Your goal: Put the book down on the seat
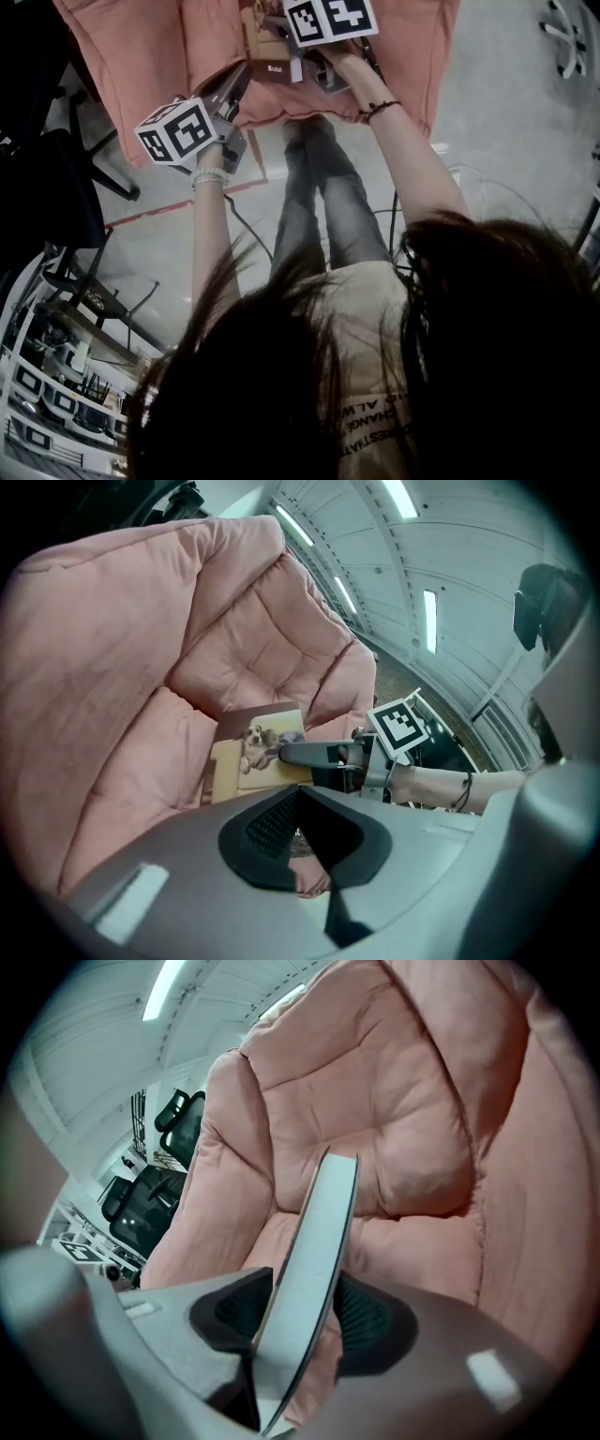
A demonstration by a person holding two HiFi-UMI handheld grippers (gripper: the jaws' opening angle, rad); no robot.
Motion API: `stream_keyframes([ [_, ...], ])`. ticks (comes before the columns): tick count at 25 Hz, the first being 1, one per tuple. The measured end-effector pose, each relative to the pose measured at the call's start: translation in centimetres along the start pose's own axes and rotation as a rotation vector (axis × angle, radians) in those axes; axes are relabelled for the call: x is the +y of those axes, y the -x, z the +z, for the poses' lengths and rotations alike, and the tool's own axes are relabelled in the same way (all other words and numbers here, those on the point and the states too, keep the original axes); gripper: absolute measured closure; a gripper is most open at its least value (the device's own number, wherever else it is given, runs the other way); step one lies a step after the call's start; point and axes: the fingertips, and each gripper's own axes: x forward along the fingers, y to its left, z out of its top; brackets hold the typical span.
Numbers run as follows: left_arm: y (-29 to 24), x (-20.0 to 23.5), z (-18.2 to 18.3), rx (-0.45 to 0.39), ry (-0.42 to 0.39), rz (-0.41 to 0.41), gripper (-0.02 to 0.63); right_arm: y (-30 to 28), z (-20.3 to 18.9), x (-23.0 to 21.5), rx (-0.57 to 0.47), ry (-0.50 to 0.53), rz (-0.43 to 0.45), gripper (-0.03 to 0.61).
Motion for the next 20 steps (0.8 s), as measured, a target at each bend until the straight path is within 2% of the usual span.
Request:
stream_keyframes([
  [6, 0.3, -0.1, -1.0, 0.017, 0.025, -0.005, 0.626, 0.4, -0.7, -0.8, 0.025, 0.014, -0.065, 0.368],
  [10, 0.2, -0.2, -0.7, 0.011, 0.013, -0.004, 0.626, 0.5, -1.4, -1.3, 0.069, 0.049, -0.102, 0.340],
  [20, 0.4, -0.4, -0.4, 0.009, 0.001, -0.017, 0.626, 1.7, -3.3, -3.1, 0.102, 0.002, -0.204, 0.327],
])
